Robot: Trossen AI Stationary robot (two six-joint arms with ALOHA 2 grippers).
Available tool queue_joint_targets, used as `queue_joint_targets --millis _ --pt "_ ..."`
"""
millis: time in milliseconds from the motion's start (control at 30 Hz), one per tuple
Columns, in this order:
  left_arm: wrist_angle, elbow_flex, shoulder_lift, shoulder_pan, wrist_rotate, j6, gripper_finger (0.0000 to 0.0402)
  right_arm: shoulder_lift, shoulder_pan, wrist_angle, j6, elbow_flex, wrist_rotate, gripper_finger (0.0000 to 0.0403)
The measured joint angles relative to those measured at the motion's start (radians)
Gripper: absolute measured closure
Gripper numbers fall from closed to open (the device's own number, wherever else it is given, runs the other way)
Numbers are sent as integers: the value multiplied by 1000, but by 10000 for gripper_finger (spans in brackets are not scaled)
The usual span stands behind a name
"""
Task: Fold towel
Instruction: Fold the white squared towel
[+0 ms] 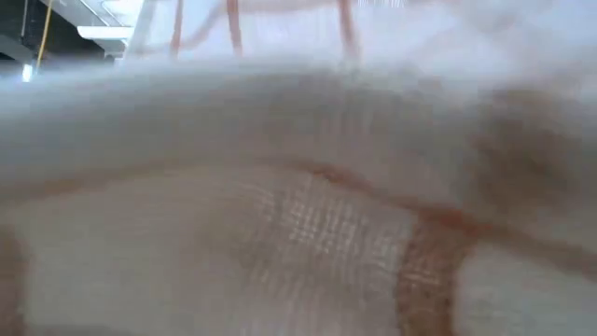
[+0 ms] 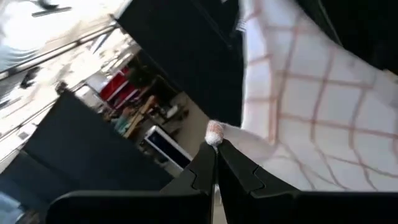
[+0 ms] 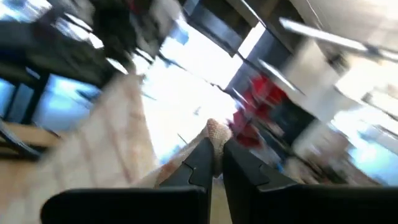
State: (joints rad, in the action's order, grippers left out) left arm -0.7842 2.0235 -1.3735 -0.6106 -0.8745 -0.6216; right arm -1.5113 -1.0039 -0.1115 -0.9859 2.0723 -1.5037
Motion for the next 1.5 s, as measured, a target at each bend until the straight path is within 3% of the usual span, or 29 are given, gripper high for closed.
queue_joint_targets --millis 100,233,400,467,633,833,1200,1333,1500 --pt "-25 0 0 50 152 -31 401 62 54 -172 193 -100 -66 392" --pt "-82 0 -2 134 272 -60 401 139 75 -362 416 -224 -61 392" --pt "-195 -4 -13 246 426 19 401 239 74 -558 685 -373 -57 392" --pt "-205 -36 -12 273 430 37 401 280 74 -650 815 -434 -25 392" --pt "-207 -151 -13 347 413 25 401 407 84 -921 1198 -555 179 392" --pt "-198 -256 6 505 451 -1 401 538 108 -1153 1520 -687 204 392" --pt "-154 -383 67 884 787 -43 401 749 159 -1212 1580 -907 225 392" --pt "-197 -457 67 892 892 1 401 802 160 -1180 1628 -991 314 392" --pt "-206 -562 79 830 895 70 401 837 160 -1059 1637 -1115 401 392"
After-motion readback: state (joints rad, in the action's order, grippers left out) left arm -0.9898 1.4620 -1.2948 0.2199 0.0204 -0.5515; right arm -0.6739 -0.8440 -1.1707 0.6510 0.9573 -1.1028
